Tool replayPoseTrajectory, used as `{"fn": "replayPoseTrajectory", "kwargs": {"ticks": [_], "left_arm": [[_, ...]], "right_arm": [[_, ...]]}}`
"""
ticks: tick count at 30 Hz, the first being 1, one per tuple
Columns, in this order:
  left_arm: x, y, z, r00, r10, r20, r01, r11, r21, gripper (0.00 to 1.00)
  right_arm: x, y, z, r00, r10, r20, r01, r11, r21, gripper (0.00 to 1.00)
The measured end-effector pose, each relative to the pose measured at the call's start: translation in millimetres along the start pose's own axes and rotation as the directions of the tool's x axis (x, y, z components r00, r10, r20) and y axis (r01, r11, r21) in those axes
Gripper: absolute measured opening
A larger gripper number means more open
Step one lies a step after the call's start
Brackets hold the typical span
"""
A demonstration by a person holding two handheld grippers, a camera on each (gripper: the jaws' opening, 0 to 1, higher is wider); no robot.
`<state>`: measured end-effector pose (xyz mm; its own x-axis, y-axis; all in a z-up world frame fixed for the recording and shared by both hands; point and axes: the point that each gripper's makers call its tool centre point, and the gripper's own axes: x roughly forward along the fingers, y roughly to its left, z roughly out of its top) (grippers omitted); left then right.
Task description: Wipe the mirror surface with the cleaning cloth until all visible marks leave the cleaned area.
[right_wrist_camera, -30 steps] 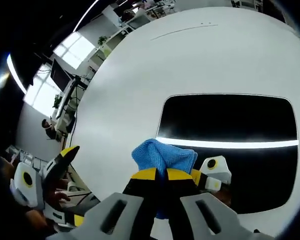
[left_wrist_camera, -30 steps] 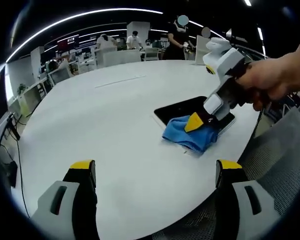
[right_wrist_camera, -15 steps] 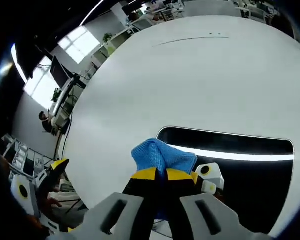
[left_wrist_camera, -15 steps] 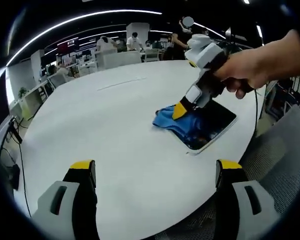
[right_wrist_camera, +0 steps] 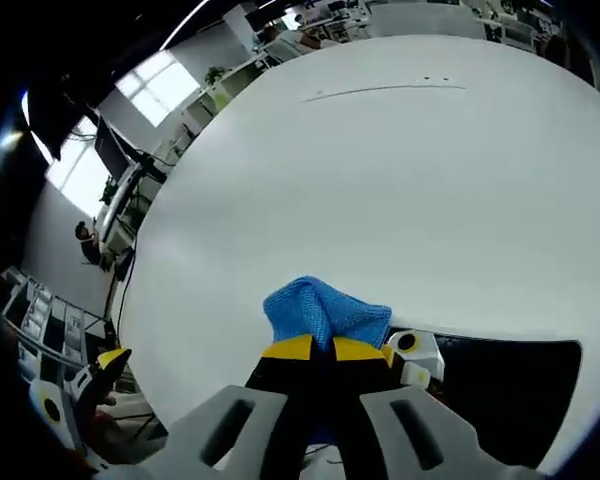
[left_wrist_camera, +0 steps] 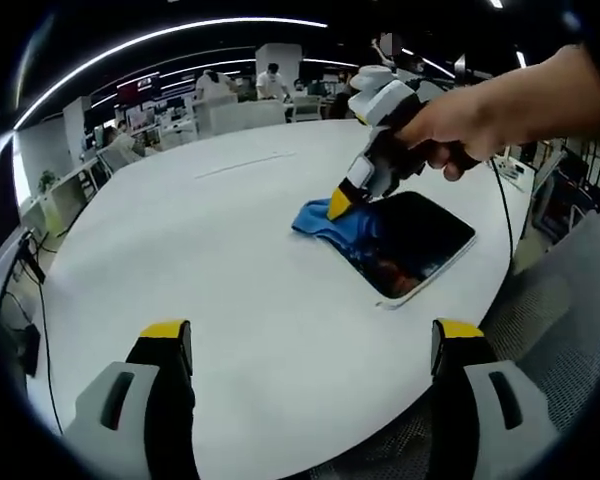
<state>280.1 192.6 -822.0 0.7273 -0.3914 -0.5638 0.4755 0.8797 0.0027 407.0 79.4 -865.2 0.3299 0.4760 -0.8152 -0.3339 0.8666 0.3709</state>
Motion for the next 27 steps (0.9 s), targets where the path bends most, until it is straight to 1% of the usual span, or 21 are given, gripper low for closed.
{"fn": "replayPoseTrajectory", "kwargs": {"ticks": [3,4,5,6,8,10,15,16,17,18,19,21,23,27], "left_arm": [[0.2,0.0,-0.9,1.000,-0.001,-0.004,0.001,1.000,-0.003,0.99],[0.1,-0.3,-1.1,1.000,-0.002,-0.005,0.002,1.000,-0.005,0.99],[0.1,-0.2,-0.8,1.000,-0.001,-0.004,0.001,1.000,-0.003,0.99],[0.1,-0.1,-0.7,1.000,0.000,-0.004,0.000,1.000,-0.003,0.99],[0.1,0.4,-1.2,1.000,0.002,-0.007,-0.002,1.000,-0.003,0.99],[0.4,-0.4,-1.5,1.000,0.000,-0.010,0.000,1.000,0.000,0.99],[1.6,0.9,-5.0,1.000,0.001,-0.024,-0.001,1.000,0.004,0.99],[1.7,1.2,-4.8,1.000,0.001,-0.021,-0.001,1.000,-0.001,0.99],[1.9,1.3,-4.8,1.000,0.000,-0.020,0.000,1.000,-0.004,0.99],[1.5,0.2,-5.3,1.000,-0.004,-0.024,0.004,1.000,-0.010,0.99],[1.5,-0.2,-5.4,1.000,-0.006,-0.024,0.006,1.000,-0.010,0.99],[1.8,0.1,-4.6,1.000,-0.007,-0.017,0.007,1.000,-0.010,0.99],[2.1,-0.6,-5.7,1.000,-0.011,-0.022,0.011,1.000,-0.009,0.99],[1.7,-0.3,-6.0,1.000,-0.008,-0.022,0.007,1.000,-0.007,0.99]], "right_arm": [[-0.9,0.1,-0.4,1.000,0.006,0.001,-0.006,1.000,-0.006,0.00],[-1.4,-0.5,-0.5,1.000,0.013,0.002,-0.013,1.000,0.005,0.00],[0.6,-1.0,1.0,1.000,0.022,0.007,-0.022,0.999,0.037,0.00],[0.6,-4.7,3.7,0.999,0.018,0.026,-0.020,0.998,0.061,0.00],[2.5,-4.7,4.1,1.000,0.025,0.019,-0.026,0.998,0.054,0.00],[5.3,-5.7,7.6,1.000,0.024,0.019,-0.025,0.999,0.027,0.00],[10.2,-7.3,14.0,1.000,0.019,0.023,-0.020,0.999,0.048,0.00],[10.3,-7.0,13.5,1.000,0.017,0.022,-0.018,0.999,0.040,0.00],[10.5,-7.7,13.6,1.000,0.010,0.025,-0.010,1.000,-0.026,0.00],[11.5,-7.8,13.9,1.000,0.007,0.027,-0.006,0.998,-0.055,0.00],[13.6,-8.0,14.3,1.000,0.007,0.027,-0.005,0.998,-0.061,0.00],[10.8,-9.7,12.8,1.000,0.008,0.027,-0.007,1.000,-0.026,0.00],[8.2,-11.8,11.9,1.000,0.011,0.026,-0.012,1.000,0.005,0.00],[2.2,-15.8,8.9,0.999,0.006,0.032,-0.007,1.000,0.015,0.00]]}}
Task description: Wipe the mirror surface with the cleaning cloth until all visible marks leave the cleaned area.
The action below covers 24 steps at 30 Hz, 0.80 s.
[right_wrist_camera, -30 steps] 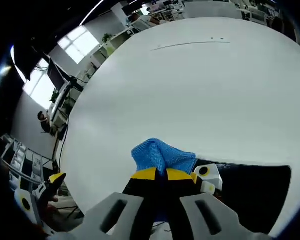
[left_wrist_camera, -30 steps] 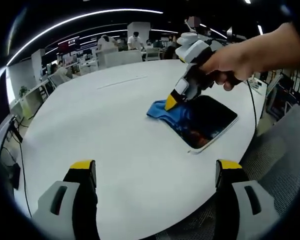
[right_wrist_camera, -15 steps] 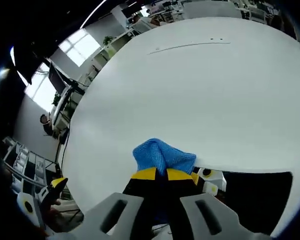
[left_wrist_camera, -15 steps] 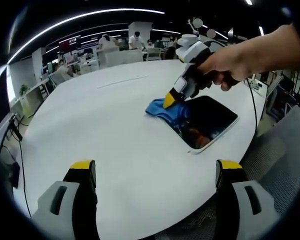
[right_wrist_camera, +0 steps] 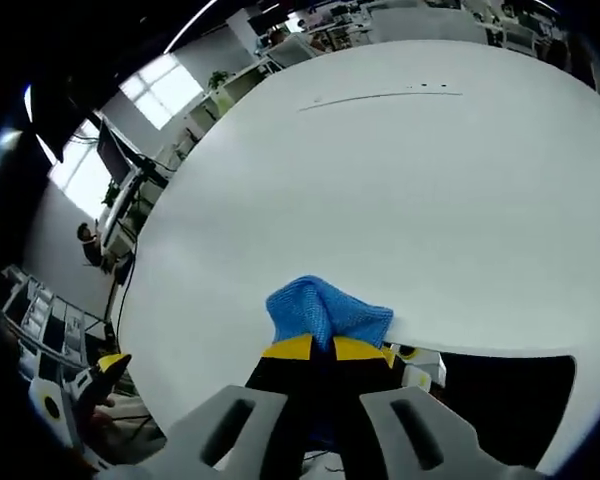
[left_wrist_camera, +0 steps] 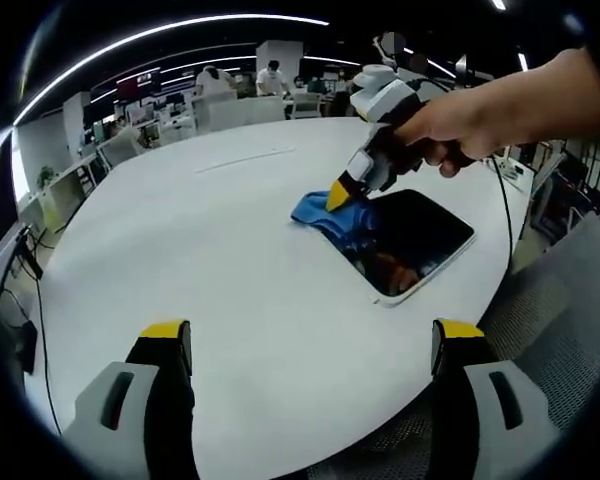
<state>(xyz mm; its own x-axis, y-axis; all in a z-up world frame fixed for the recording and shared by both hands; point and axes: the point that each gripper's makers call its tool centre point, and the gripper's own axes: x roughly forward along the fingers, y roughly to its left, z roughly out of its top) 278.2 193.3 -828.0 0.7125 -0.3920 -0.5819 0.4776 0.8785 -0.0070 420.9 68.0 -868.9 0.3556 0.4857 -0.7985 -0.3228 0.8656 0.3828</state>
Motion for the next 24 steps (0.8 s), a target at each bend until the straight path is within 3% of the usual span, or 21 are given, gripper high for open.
{"fn": "replayPoseTrajectory", "kwargs": {"ticks": [24], "left_arm": [[-2.7,-3.4,2.4,1.000,0.001,-0.002,-0.001,1.000,0.013,0.99]], "right_arm": [[-13.9,-23.9,-2.5,1.000,-0.029,-0.003,0.029,1.000,0.011,0.00]]}}
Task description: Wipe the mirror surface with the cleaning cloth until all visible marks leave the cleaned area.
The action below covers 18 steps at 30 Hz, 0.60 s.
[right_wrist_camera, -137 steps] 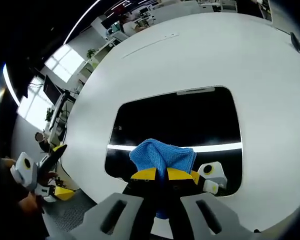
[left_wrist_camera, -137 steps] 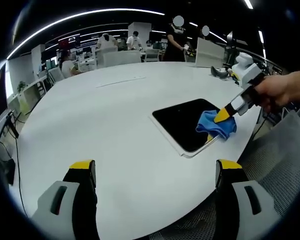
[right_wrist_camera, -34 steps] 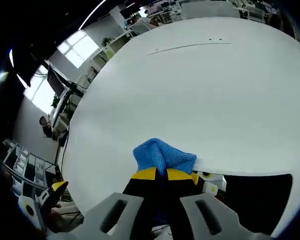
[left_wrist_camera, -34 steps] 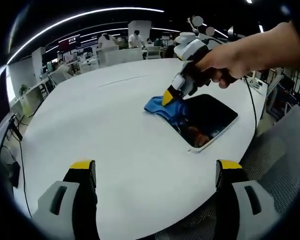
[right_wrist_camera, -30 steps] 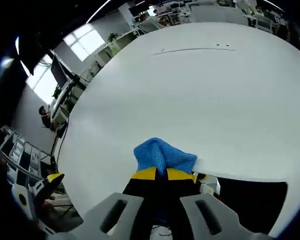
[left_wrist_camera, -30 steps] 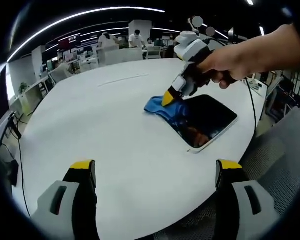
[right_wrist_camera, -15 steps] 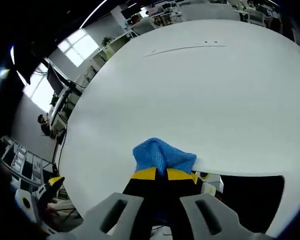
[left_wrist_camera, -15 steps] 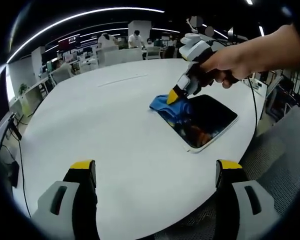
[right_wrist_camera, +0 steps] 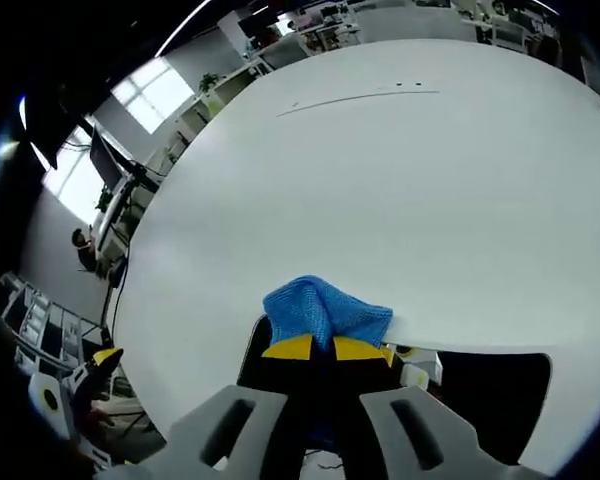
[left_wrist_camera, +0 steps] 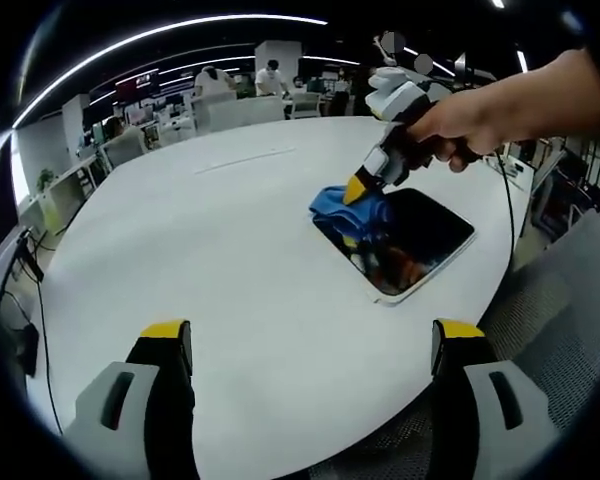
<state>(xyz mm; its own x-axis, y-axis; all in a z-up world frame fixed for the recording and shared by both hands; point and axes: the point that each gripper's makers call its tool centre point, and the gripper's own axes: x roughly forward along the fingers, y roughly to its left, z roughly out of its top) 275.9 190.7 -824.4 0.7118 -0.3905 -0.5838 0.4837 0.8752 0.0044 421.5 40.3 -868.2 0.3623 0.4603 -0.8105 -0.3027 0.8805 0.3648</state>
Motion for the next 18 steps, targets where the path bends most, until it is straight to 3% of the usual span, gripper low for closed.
{"fn": "replayPoseTrajectory", "kwargs": {"ticks": [18], "left_arm": [[0.5,1.9,0.6,1.000,0.005,0.003,-0.005,1.000,0.004,0.98]], "right_arm": [[-3.5,-4.8,-2.6,1.000,-0.016,0.007,0.016,0.999,0.034,0.00]]}}
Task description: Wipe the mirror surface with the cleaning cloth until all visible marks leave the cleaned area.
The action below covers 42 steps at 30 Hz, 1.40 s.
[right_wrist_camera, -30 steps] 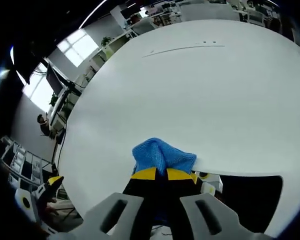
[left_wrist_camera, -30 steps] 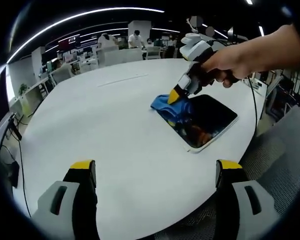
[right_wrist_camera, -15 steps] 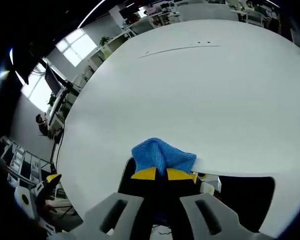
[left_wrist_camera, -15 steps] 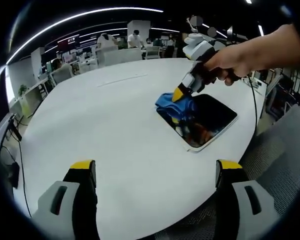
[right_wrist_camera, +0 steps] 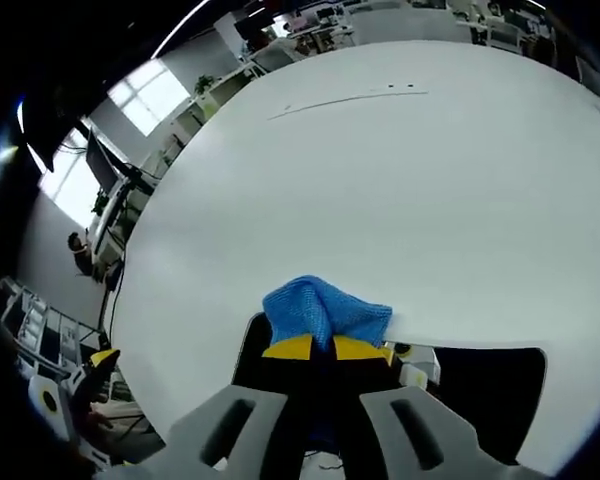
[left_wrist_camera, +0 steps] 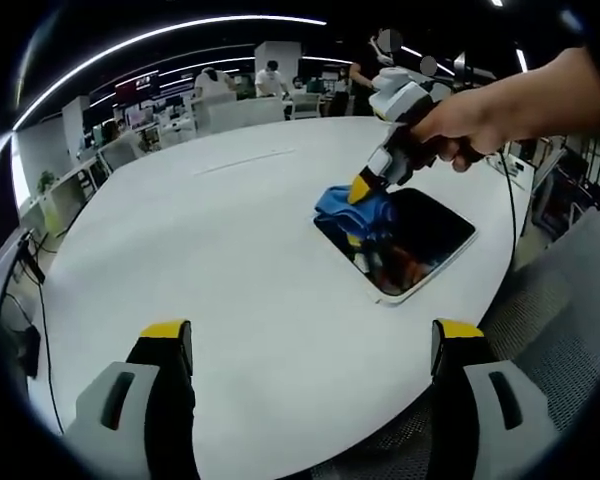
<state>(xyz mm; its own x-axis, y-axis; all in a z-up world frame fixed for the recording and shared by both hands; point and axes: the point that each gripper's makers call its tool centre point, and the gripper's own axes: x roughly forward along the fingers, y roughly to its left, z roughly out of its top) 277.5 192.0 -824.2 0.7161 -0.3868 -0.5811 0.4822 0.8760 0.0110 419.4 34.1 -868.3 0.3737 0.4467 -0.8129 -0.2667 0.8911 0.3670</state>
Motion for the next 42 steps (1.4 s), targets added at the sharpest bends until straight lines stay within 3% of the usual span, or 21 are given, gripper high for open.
{"fn": "replayPoseTrajectory", "kwargs": {"ticks": [42], "left_arm": [[-2.6,-2.8,3.1,1.000,-0.009,0.010,0.009,1.000,-0.007,0.98]], "right_arm": [[-28.7,23.3,-70.8,0.998,0.059,-0.019,-0.059,0.998,0.037,0.00]]}}
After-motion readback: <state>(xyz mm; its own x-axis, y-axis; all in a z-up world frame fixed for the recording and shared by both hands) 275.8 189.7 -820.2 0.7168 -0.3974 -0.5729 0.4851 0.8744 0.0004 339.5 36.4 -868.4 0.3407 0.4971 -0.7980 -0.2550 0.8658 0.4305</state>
